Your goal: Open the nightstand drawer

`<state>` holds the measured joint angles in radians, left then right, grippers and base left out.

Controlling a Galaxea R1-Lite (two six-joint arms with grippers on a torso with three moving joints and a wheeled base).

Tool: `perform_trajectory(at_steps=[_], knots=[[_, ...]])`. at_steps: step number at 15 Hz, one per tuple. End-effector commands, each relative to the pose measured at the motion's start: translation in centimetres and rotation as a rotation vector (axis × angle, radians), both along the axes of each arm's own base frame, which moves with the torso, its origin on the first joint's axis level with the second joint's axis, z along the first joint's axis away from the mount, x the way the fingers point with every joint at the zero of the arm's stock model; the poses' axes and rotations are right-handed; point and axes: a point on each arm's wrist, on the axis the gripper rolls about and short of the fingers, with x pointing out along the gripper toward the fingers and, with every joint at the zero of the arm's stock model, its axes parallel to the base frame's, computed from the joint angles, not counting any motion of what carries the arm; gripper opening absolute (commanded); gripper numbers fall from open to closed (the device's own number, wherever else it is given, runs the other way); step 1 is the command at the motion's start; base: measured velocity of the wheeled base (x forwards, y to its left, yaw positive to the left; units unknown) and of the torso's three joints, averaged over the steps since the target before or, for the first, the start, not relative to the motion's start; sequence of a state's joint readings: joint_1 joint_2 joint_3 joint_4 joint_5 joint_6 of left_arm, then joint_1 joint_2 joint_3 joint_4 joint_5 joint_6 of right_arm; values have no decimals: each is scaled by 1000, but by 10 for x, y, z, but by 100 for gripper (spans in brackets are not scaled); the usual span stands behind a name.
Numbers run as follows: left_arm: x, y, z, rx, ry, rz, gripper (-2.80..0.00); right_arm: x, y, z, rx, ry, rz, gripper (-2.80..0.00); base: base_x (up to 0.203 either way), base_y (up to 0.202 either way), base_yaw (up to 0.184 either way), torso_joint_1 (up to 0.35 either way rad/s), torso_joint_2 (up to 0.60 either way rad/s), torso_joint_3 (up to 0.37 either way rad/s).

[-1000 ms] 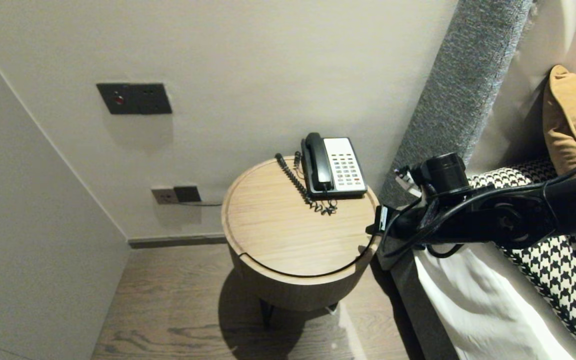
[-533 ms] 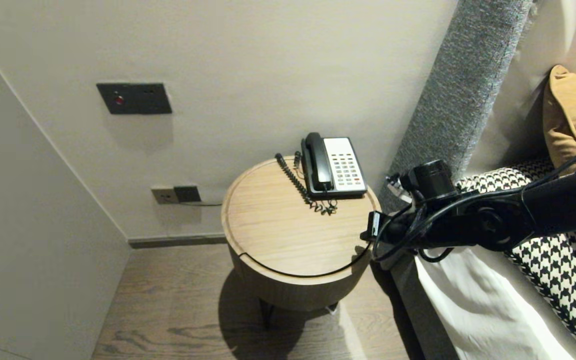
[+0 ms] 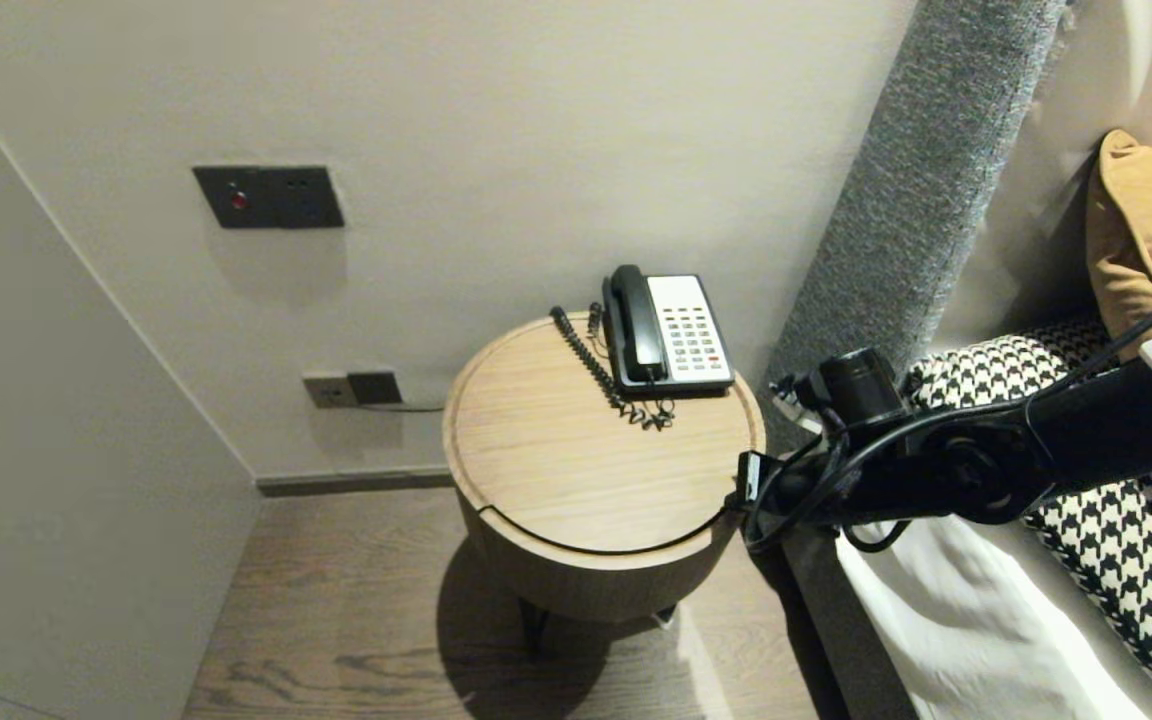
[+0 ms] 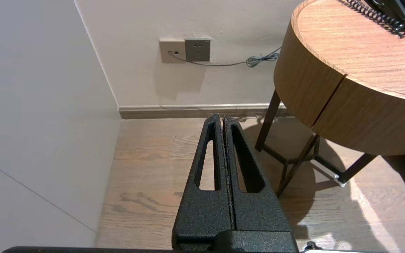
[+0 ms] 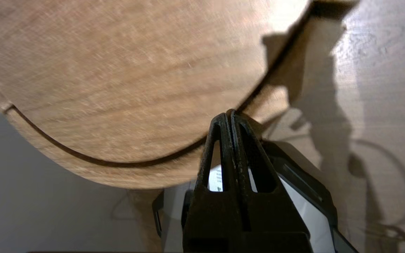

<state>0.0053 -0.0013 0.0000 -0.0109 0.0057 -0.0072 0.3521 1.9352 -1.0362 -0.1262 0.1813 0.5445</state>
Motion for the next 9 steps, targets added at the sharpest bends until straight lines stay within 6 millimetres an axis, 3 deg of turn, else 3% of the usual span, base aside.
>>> perform_trajectory(at_steps=[1, 6, 9], knots=[[0, 0, 0, -1, 1, 1, -280, -7, 1, -3, 0, 8, 8, -280, 0, 0, 0, 0, 0, 0], [0, 0, 0, 0, 1, 1, -280, -22, 4, -14, -8, 27, 30, -280, 0, 0, 0, 0, 0, 0], [0, 0, 0, 0, 0, 1, -280, -28, 1, -9, -5, 20, 30, -280, 0, 0, 0, 0, 0, 0]])
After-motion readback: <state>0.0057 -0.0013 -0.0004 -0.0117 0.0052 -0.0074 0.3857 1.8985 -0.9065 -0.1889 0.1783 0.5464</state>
